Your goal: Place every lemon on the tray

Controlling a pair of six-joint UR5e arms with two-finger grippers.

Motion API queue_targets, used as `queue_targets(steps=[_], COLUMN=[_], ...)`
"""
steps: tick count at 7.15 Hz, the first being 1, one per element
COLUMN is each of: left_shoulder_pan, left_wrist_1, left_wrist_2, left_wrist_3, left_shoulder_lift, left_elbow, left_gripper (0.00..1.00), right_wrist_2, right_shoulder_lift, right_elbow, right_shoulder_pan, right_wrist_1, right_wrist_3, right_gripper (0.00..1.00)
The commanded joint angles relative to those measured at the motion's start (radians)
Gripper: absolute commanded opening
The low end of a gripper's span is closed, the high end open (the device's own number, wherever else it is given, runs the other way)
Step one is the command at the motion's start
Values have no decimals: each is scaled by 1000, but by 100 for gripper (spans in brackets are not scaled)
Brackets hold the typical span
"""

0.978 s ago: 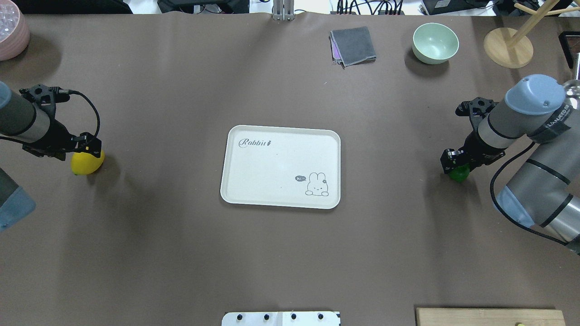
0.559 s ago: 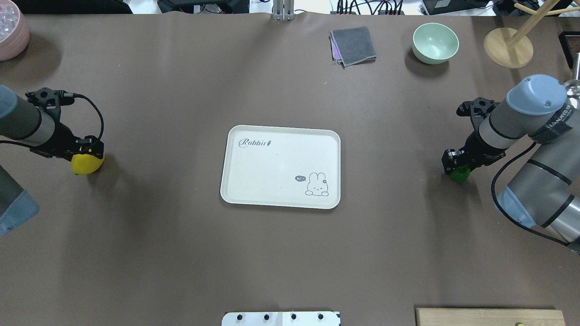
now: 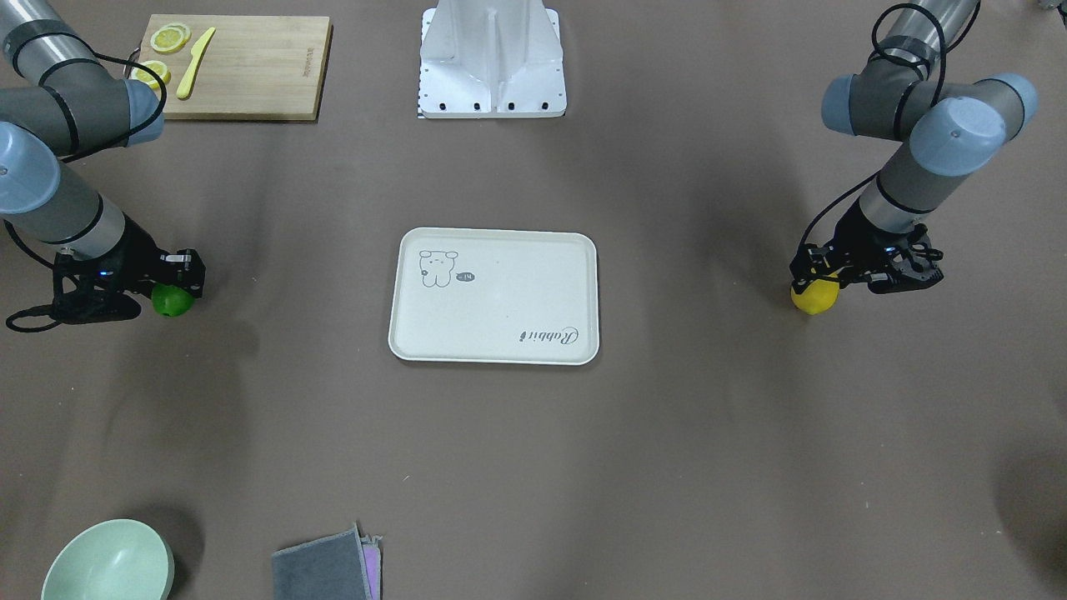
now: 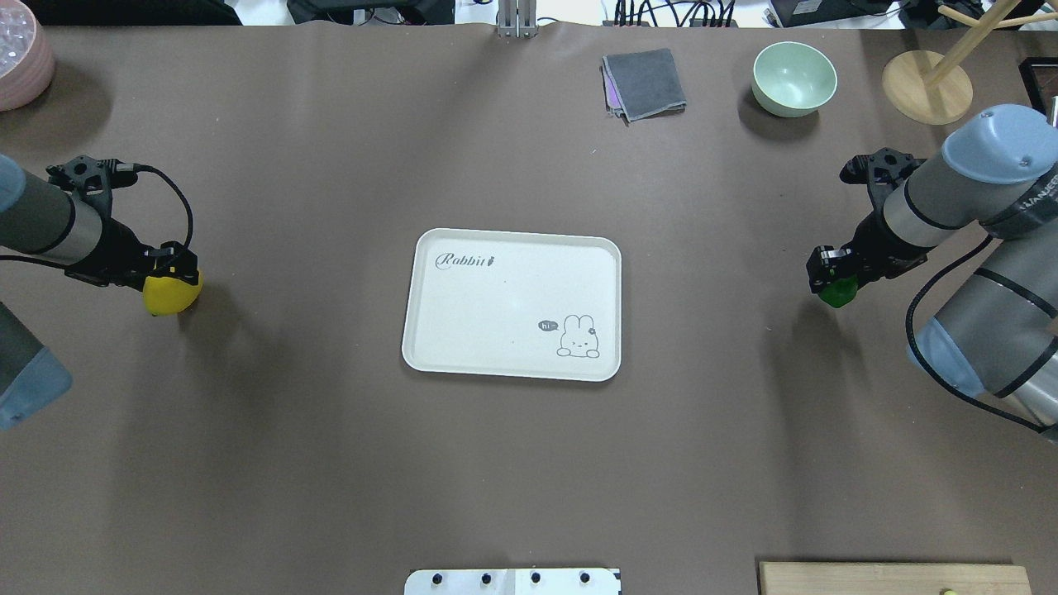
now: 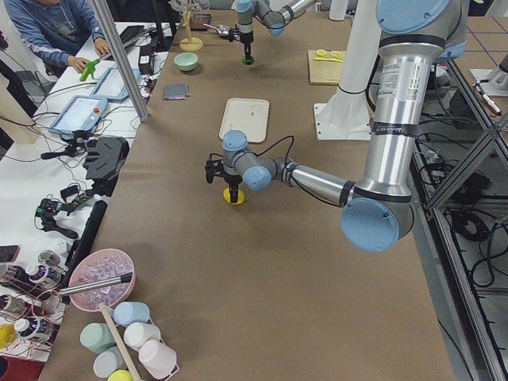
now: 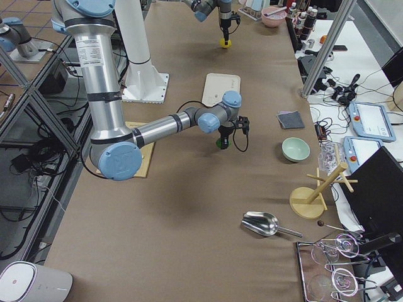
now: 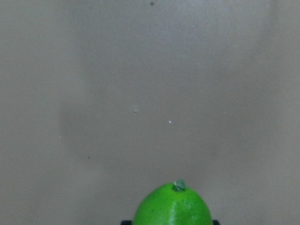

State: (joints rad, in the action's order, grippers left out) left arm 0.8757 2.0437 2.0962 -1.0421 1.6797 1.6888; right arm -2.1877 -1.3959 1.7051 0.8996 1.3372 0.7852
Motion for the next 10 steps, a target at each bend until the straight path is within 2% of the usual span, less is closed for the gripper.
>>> queue_targets(steps=[1,2,3,4,5,7,10], left_shoulder_pan=[12,58,122,175,181,163,65], left_wrist_1=[-119,-236,-423,-643,-768,-826,-823], left_wrist_2=[71,108,155,159,157,154,139], left_wrist_3=[14,51,112,176,197,182,88], left_shoulder_lift=[5,30,117,252,361,495,561], left_elbow=[102,152,201,228,215,146,101], left_gripper=[0,0,0,0,0,0,0], right_wrist_2=[0,0,0,0,2,2,6], right_shoulder_lift=[82,136,182,216,253,336,411], right_elbow=[2,1,-1,-10,-30,-71,-76], right_shoulder_pan=[19,18,18,15,4,-36,-102], right_wrist_1=[95,144,187,206,215,215,214], right_wrist_3=[2,11,38,52,72,155,284], right_gripper=[26,26,26,26,26,26,26])
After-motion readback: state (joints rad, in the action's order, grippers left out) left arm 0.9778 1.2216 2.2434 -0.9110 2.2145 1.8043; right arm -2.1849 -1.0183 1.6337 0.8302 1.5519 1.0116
